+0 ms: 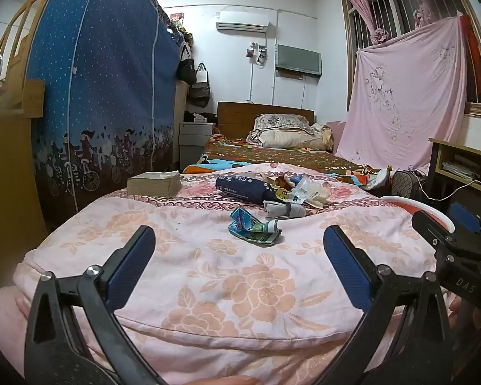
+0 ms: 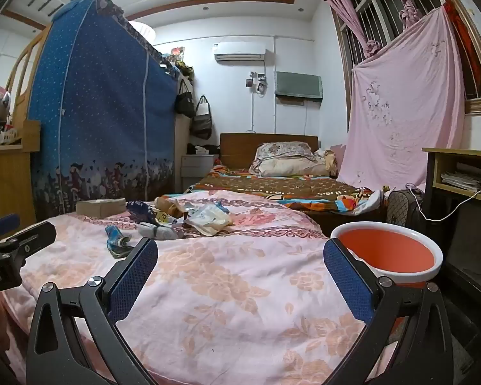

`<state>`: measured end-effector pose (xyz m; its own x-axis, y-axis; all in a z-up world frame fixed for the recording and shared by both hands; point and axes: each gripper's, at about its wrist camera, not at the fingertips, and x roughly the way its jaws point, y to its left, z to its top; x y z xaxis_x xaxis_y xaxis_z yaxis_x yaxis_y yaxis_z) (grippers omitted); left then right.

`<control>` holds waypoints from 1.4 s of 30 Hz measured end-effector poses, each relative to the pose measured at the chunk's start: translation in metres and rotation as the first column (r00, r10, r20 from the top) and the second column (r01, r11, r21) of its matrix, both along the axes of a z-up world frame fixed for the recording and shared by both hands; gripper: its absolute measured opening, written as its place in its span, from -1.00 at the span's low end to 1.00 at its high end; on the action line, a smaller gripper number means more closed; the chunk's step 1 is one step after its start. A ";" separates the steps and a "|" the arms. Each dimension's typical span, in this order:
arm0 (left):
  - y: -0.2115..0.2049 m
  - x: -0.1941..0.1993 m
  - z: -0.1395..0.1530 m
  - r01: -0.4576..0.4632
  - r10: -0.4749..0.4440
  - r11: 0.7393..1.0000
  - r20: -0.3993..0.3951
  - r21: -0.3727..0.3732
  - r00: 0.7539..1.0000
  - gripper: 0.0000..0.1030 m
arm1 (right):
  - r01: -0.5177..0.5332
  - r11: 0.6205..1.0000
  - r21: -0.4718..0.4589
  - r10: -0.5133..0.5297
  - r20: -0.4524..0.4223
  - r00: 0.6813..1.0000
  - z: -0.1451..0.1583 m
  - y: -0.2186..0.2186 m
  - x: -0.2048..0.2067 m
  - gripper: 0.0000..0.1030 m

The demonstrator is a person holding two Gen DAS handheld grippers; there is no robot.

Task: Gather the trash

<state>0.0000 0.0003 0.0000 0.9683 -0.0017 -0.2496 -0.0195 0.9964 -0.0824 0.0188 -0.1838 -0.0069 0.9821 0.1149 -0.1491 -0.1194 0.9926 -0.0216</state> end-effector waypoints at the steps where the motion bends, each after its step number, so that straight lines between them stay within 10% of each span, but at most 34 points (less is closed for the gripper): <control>1: 0.000 0.000 0.000 0.001 -0.001 1.000 0.001 0.003 1.000 0.78 | 0.000 1.000 0.005 0.000 0.009 1.000 0.000 0.000 0.000 1.00; 42: 0.000 0.000 0.000 0.000 0.000 1.000 0.005 0.009 1.000 0.78 | -0.002 1.000 0.007 0.002 -0.001 1.000 -0.001 -0.001 -0.001 1.00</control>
